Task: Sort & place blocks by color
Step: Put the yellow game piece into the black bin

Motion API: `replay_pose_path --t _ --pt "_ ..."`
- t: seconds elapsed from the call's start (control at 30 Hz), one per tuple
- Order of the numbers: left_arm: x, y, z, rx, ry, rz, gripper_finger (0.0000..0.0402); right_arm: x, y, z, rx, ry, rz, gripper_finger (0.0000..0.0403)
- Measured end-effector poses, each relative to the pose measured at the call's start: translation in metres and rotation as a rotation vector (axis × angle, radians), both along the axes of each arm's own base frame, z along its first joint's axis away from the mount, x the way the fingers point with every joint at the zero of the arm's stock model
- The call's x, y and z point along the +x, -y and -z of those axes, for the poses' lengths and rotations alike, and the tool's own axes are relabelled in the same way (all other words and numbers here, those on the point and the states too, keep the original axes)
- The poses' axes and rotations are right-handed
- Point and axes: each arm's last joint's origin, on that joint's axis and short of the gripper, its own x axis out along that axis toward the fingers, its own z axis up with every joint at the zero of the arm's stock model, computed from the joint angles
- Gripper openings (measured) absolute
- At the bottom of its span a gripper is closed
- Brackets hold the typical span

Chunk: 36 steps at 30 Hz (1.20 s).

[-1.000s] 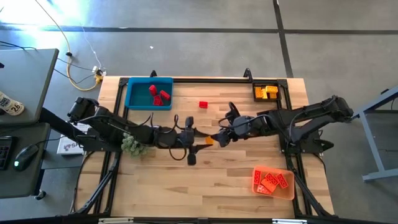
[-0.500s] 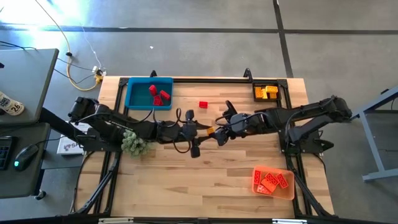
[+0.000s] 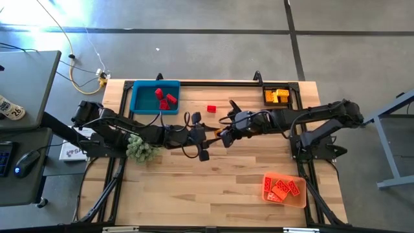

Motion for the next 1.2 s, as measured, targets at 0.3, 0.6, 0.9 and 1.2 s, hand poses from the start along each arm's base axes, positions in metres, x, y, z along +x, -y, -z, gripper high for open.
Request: replay_pose_path --t 0.3,0.6,0.9,1.2 --pt "-0.001 -0.001 0.002 0.043 -0.036 -0.023 0.0143 0.001 0.012 0.002 -0.088 -0.029 -0.074 0.0074" --pt "-0.002 -0.009 0.003 0.034 -0.057 -0.055 0.0203 -0.006 0.037 0.012 -0.218 -0.18 -0.085 0.0072" --pt "-0.005 -0.047 0.01 -0.025 -0.115 -0.148 0.0215 -0.019 0.08 0.019 -0.288 -0.331 0.054 0.0072" --pt "-0.019 -0.113 0.017 -0.062 -0.197 -0.06 0.0216 -0.042 0.131 0.024 -0.246 -0.47 0.279 0.0072"
